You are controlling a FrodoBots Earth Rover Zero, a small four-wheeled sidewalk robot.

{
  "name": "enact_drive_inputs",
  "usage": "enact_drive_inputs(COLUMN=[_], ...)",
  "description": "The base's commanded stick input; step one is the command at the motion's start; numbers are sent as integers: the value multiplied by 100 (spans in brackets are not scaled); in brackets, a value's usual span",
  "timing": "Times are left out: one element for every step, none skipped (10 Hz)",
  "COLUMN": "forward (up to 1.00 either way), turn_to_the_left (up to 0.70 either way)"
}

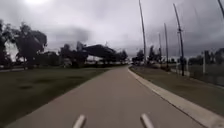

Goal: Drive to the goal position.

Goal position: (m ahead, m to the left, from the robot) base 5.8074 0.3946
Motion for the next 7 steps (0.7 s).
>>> enact_drive_inputs(forward=[98, 98, 98, 98, 98, 98, 98], turn_to_the_left=[1, 1, 1, 1, 1, 1, 1])
